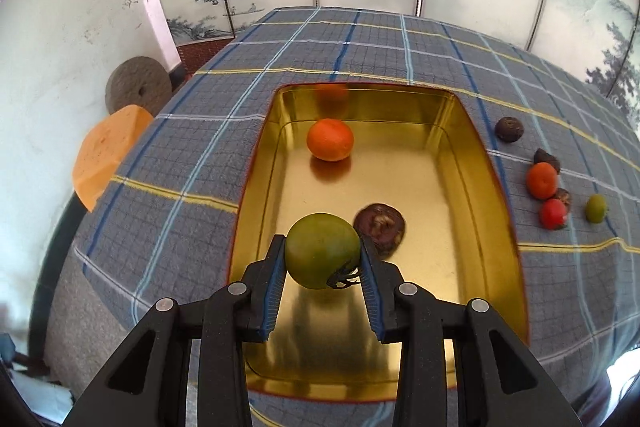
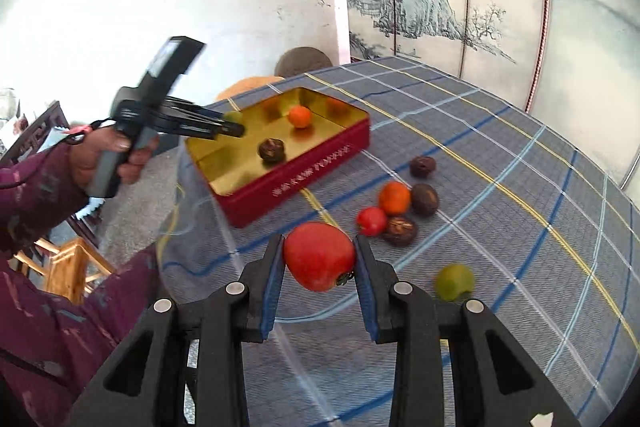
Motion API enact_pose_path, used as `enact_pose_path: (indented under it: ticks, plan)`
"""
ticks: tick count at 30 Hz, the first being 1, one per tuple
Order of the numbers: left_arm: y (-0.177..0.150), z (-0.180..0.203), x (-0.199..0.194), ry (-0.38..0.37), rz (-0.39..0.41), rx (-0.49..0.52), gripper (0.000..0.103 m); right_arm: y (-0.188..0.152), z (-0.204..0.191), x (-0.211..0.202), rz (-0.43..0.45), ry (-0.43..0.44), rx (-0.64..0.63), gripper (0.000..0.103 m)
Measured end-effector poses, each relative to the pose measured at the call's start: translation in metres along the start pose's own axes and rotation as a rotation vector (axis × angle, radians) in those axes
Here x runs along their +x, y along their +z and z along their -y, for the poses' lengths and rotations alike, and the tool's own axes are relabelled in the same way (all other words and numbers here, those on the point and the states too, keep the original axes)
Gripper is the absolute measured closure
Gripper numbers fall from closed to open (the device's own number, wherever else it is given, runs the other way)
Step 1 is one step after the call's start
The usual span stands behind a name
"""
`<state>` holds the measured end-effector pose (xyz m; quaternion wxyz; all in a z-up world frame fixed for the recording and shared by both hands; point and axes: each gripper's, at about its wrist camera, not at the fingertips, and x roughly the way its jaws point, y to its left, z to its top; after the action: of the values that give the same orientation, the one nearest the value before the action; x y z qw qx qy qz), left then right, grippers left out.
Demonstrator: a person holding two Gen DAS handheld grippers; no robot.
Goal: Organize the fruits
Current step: 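Carry the green lime into the tin with the left tool while the right tool grasps a red tomato, then carry the red tomato into the tin and open the right tool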
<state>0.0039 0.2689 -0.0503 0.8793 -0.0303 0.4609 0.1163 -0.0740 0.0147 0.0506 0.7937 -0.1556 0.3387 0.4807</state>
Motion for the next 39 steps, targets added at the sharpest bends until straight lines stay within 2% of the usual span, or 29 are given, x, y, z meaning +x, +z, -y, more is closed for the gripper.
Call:
enact_pose_path:
  ticks: [12,15,17,18,29,34,39]
  plan:
    - [0.03,-0.004,0.03,0.01,-0.021,0.003,0.064,0.003,-0.018,0.005,0.004,0.031,-0.007,0.072]
    - [0.032,-0.001,0.025,0.04,0.016,0.021,0.05,0.004,-0.02,0.004,0.005,0.031,-0.008,0.072]
    - [0.032,0.001,0.019,0.052,0.048,0.029,0.035,0.005,-0.021,0.003,0.01,0.035,-0.006,0.072]
    - [0.032,0.002,0.014,0.055,0.066,0.031,0.034,0.006,-0.021,0.003,0.012,0.036,-0.006,0.072]
    - [0.01,0.004,-0.044,0.077,0.16,-0.038,0.032,0.029,-0.031,0.015,0.036,0.092,-0.022,0.072]
    - [-0.005,-0.003,-0.066,0.075,0.179,-0.088,0.03,0.055,-0.034,0.042,0.045,0.166,-0.008,0.072]
    - [-0.016,-0.01,-0.078,0.071,0.186,-0.114,0.029,0.075,-0.041,0.087,-0.002,0.213,0.008,0.072]
